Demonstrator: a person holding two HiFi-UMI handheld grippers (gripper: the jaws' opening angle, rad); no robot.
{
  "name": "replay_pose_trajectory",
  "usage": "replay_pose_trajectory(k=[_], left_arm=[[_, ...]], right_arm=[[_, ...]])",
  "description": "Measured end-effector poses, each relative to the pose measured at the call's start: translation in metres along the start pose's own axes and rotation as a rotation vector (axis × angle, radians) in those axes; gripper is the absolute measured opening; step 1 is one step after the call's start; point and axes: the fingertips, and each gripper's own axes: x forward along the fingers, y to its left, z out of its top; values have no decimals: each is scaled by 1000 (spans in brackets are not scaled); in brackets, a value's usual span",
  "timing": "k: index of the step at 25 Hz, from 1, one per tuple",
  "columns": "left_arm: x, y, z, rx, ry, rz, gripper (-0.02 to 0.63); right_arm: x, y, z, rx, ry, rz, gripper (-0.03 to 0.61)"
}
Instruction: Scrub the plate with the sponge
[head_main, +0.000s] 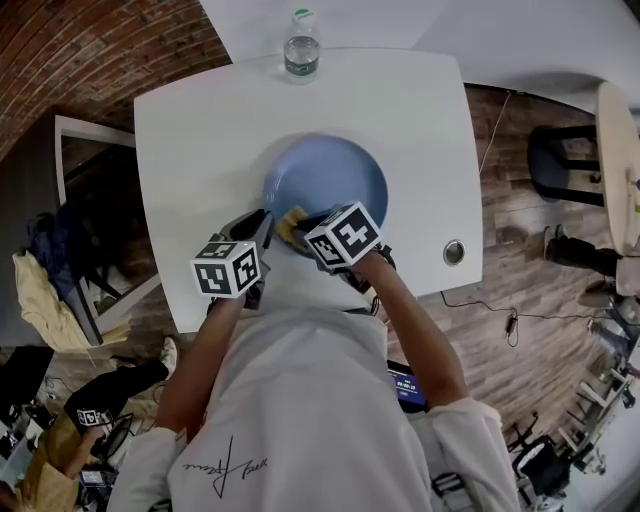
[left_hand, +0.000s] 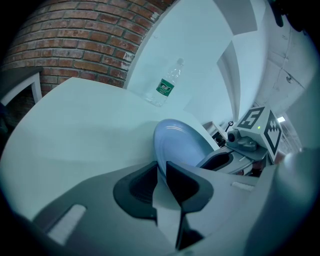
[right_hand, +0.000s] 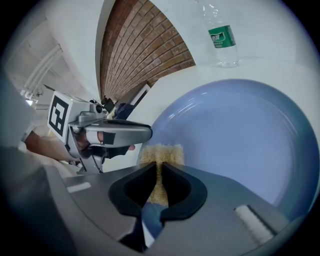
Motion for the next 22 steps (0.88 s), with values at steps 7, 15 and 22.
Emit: replay_pose_trajectory(k=[7,15,22], left_arm=[[0,-1,0,-2,-2,1,69],[1,-1,1,-1,-2,1,71],[1,-1,1,-1,-3,4,69]], right_arm=[[-5,0,-12,-31,71,32,42],[-11,-4,-21,-86,142,3,43],[-16,-8,-28,-155,201,-22,43]])
